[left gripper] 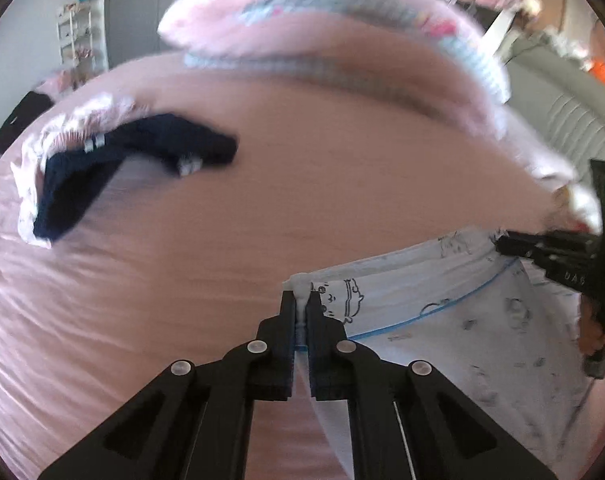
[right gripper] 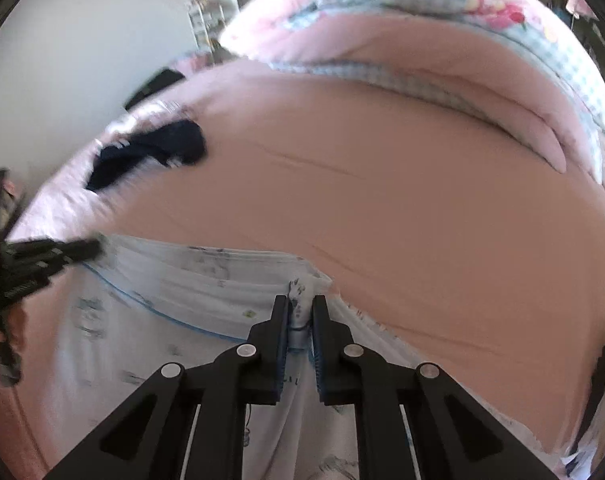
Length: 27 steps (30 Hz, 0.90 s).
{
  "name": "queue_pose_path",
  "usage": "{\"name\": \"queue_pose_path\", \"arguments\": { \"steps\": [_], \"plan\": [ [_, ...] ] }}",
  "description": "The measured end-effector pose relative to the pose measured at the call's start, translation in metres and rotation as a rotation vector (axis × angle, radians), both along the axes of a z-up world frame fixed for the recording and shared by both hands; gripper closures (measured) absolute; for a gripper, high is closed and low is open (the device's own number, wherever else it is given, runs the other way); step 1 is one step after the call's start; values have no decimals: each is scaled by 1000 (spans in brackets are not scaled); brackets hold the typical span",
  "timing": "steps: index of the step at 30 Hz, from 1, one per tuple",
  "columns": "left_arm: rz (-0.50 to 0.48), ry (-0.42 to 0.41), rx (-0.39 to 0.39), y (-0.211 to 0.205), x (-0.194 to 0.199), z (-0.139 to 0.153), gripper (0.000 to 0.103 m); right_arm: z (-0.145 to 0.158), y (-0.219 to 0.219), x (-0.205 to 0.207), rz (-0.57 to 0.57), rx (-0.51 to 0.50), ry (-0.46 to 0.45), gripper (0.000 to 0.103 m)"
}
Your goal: Fold clothes
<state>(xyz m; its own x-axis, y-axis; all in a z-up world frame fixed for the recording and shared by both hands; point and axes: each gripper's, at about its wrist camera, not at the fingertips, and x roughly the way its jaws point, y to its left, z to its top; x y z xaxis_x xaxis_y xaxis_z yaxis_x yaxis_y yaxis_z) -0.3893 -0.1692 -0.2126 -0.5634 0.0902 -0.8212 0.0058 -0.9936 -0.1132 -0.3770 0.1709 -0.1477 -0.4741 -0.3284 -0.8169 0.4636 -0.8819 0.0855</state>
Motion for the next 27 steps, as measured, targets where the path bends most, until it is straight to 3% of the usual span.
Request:
{"name": "queue_pose_path", "arguments": {
  "steps": [1, 3, 6, 7, 9, 12, 15, 17, 21, 24, 25, 27],
  "plan": [
    [4, -22, 14, -5, -4, -14, 96, -13, 0, -9, -13, 18, -36, 91],
    [22, 2, 27, -11, 0, -11, 96, -25, 4, -21, -46, 30, -74, 89],
    [33, 7, -79, -10, 4, 4, 96, 4, 16, -18, -113, -4, 2, 85],
    [37, 1, -80, -12, 6, 7, 96, 12, 18, -16, -115, 7, 28, 85],
    [47, -17, -68, -17, 7, 11, 95, 24, 19, -12, -100, 27, 48, 84],
    [55, -42, -46, -22, 6, 17, 93, 29, 10, -4, 2, 4, -12, 84],
    [71, -7, -43, -29, 10, 32, 92, 21, -12, 8, 111, 62, -49, 80],
    [23, 19, -14, -28, 16, 39, 90, 11, -23, 12, 149, 109, -54, 80],
    [-177, -92, 121, -9, 14, 21, 89, 0, -39, 26, 201, 129, -63, 80],
    [-259, -131, 146, 8, 10, 8, 89, -11, -48, 27, 215, 209, -35, 82],
    [-282, -146, 154, 14, 8, 4, 89, -12, -45, 25, 194, 215, -23, 87],
    [-288, -138, 111, 24, 0, -3, 90, -14, -40, 20, 153, 227, 0, 91]
  ]
}}
